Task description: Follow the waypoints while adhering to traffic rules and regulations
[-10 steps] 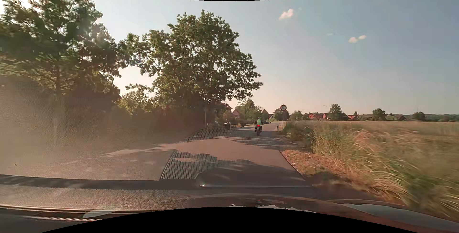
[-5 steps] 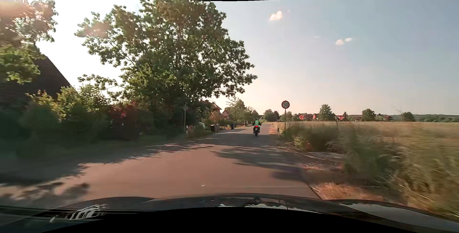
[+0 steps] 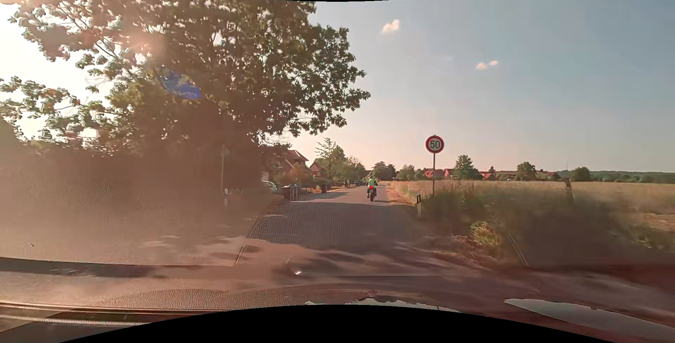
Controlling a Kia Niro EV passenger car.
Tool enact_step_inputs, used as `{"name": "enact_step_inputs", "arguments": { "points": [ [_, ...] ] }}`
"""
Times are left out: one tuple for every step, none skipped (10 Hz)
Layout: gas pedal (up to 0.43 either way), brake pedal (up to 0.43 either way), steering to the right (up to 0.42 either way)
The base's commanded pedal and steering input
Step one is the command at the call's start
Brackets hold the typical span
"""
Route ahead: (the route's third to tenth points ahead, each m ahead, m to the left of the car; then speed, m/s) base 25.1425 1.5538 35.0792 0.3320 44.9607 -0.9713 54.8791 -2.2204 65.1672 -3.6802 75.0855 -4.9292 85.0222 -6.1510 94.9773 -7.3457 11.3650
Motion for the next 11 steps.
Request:
{"name": "enact_step_inputs", "arguments": {
  "points": [
    [0.26, 0.0, 0.034],
    [0.26, 0.0, 0.031],
    [0.26, 0.0, 0.029],
    [0.26, 0.0, 0.028],
    [0.26, 0.0, 0.021],
    [0.26, 0.0, 0.011],
    [0.26, 0.0, 0.008],
    [0.26, 0.0, 0.011],
    [0.26, 0.0, 0.014],
    [0.26, 0.0, 0.014],
    [0.26, 0.0, 0.014]
  ]
}}
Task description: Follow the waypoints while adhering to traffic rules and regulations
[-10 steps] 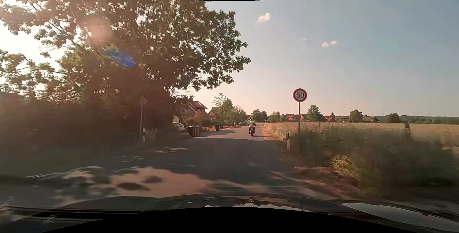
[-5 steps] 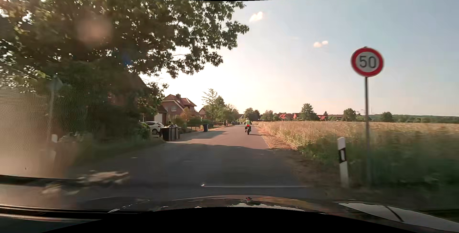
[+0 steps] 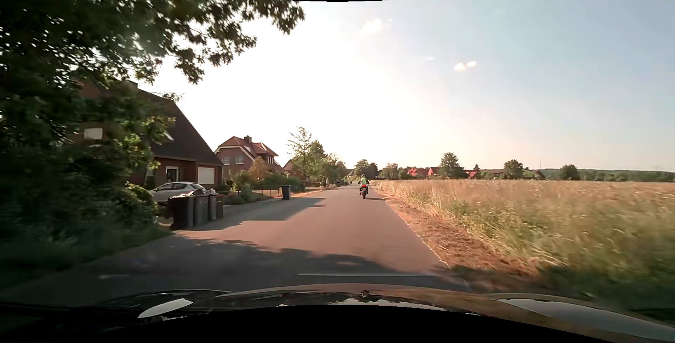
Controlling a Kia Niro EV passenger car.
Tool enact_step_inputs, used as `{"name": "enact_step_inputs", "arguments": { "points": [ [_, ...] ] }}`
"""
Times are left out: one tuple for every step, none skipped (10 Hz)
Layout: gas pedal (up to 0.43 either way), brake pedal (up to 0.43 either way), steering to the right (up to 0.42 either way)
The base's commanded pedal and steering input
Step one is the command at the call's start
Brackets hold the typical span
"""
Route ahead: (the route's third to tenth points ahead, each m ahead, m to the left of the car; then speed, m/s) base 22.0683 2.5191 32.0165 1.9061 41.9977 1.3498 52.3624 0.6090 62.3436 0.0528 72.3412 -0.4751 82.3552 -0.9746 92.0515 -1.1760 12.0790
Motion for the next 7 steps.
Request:
{"name": "enact_step_inputs", "arguments": {
  "points": [
    [0.24, 0.0, 0.014],
    [0.24, 0.0, 0.013],
    [0.228, 0.0, 0.013],
    [0.228, 0.0, 0.013],
    [0.228, 0.0, 0.013],
    [0.228, 0.0, 0.013],
    [0.228, 0.0, 0.012]
  ]
}}
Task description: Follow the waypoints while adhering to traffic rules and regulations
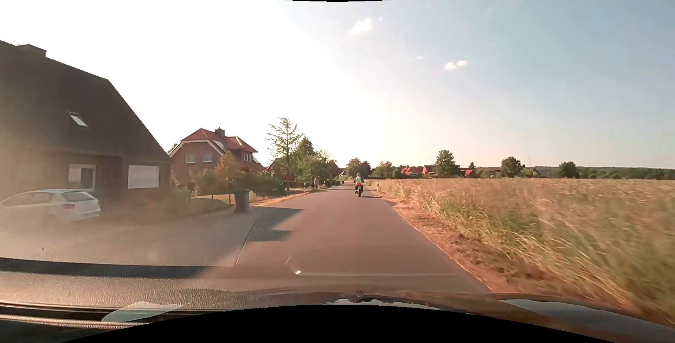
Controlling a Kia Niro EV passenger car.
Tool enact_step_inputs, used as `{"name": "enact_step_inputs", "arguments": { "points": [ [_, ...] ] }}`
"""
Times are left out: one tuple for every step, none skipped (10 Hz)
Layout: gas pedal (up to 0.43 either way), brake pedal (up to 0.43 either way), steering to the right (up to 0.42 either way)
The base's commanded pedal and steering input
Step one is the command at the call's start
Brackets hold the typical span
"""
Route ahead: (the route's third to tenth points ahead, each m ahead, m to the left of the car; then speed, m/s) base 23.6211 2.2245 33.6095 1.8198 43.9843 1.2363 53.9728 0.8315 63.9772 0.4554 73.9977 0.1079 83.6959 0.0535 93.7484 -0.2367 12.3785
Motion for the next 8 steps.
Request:
{"name": "enact_step_inputs", "arguments": {
  "points": [
    [0.228, 0.0, 0.011],
    [0.228, 0.0, 0.011],
    [0.228, 0.0, 0.011],
    [0.22, 0.0, 0.011],
    [0.22, 0.0, 0.01],
    [0.22, 0.0, 0.009],
    [0.22, 0.0, 0.007],
    [0.22, 0.0, 0.007]
  ]
}}
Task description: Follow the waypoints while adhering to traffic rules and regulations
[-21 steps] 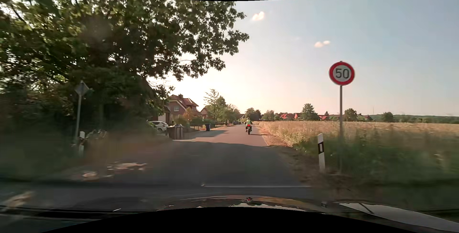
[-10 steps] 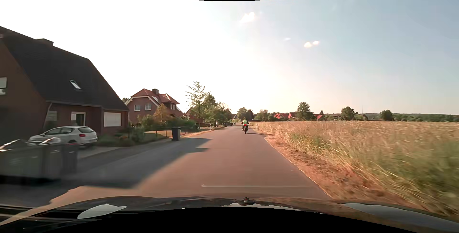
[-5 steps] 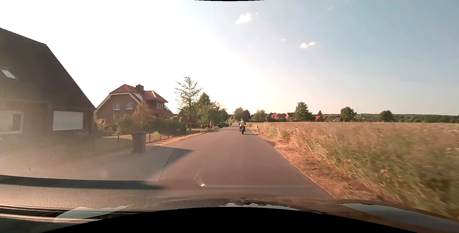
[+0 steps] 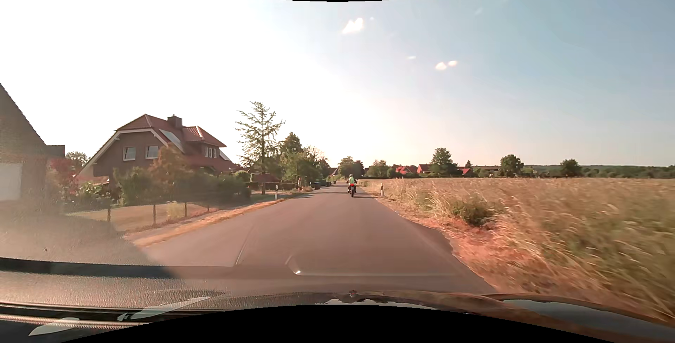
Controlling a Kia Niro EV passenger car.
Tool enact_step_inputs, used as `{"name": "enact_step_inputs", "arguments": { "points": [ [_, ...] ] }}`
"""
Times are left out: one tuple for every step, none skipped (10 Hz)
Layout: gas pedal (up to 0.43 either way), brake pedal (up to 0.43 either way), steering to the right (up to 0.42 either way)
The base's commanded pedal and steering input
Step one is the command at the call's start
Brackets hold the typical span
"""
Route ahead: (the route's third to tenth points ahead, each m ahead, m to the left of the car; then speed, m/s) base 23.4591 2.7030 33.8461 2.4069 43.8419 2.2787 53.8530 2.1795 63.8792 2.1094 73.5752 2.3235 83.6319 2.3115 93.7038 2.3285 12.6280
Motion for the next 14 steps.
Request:
{"name": "enact_step_inputs", "arguments": {
  "points": [
    [0.22, 0.0, 0.006],
    [0.22, 0.0, 0.006],
    [0.22, 0.0, 0.004],
    [0.22, 0.0, 0.004],
    [0.209, 0.0, 0.004],
    [0.197, 0.0, 0.001],
    [0.197, 0.0, -0.002],
    [0.197, 0.0, -0.005],
    [0.197, 0.0, -0.005],
    [0.197, 0.0, -0.004],
    [0.197, 0.0, -0.004],
    [0.197, 0.0, -0.004],
    [0.197, 0.0, -0.004],
    [0.197, 0.0, -0.004]
  ]
}}
